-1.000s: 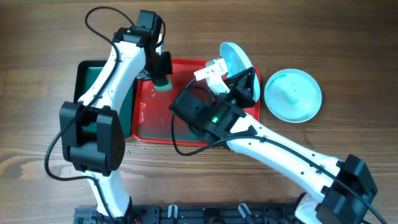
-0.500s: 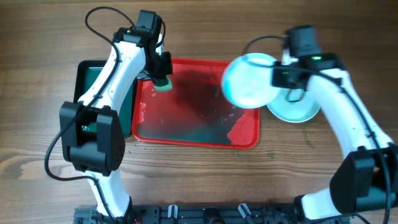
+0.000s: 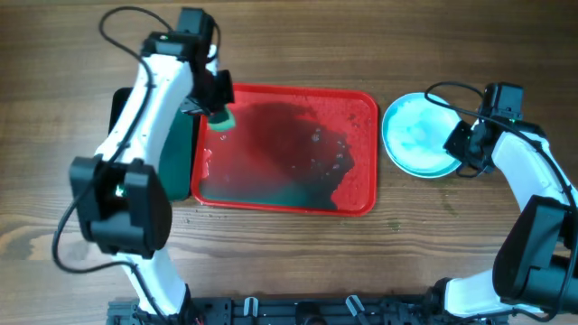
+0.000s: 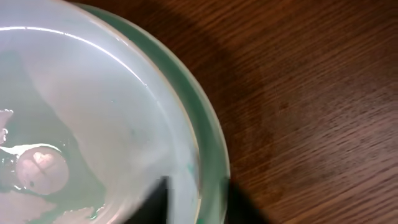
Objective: Clean dirty plates on tray and stack at the side
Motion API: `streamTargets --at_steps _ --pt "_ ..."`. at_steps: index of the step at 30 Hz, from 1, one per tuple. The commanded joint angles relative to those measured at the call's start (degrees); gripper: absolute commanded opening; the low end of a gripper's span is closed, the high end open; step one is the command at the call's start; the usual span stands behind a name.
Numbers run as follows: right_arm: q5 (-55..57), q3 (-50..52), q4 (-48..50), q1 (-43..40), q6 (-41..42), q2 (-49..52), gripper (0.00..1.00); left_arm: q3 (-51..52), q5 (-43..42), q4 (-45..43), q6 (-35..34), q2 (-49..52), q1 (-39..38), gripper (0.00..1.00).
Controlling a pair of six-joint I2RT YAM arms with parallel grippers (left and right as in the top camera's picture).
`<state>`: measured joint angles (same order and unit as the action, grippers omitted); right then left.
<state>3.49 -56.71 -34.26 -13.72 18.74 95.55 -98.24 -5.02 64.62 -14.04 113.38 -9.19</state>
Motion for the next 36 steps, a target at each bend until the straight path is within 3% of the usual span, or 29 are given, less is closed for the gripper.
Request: streamTargets --at_steps 1,4,6,11,15,20,24,30,36 --pt "1.27 -1.11 -1.95 -0.44 0.92 -0.31 0.56 -2.27 5.11 3.89 3.34 -6.25 3.65 0.04" --pt "-7.8 -7.37 -6.29 -0.31 -3.54 -0.63 0.7 -2.27 10.95 8.02 3.43 -6.73 8.33 0.04" --pt "-16.22 -8.85 -3.82 0.48 -6.86 -0.63 0.72 -2.25 11.02 7.89 4.94 -6.73 11.45 0.04" --pt "-25.44 -8.79 6.05 6.19 -10.34 2.12 0.72 0.02 11.1 2.75 9.22 -6.1 18.25 0.04" --pt "-25.18 -8.81 15.39 13.73 -11.02 2.89 0.69 0.13 11.13 1.44 10.88 -4.09 20.48 0.04" --pt "-22.18 -8.81 20.76 20.83 -4.94 8.52 0.65 0.15 11.1 0.68 10.84 -3.1 20.72 0.04" --pt "-15.96 -8.81 15.17 20.76 -3.3 9.62 0.62 0.15 11.1 0.68 10.84 -3.1 20.72 0.04" --pt "-17.66 -9.05 10.54 17.46 -3.48 9.2 0.63 0.15 11.1 0.76 10.84 -3.1 20.72 0.04" --pt "-23.02 -13.07 8.63 17.07 -5.6 -2.14 0.7 1.14 11.06 1.09 12.35 -3.1 20.74 0.04"
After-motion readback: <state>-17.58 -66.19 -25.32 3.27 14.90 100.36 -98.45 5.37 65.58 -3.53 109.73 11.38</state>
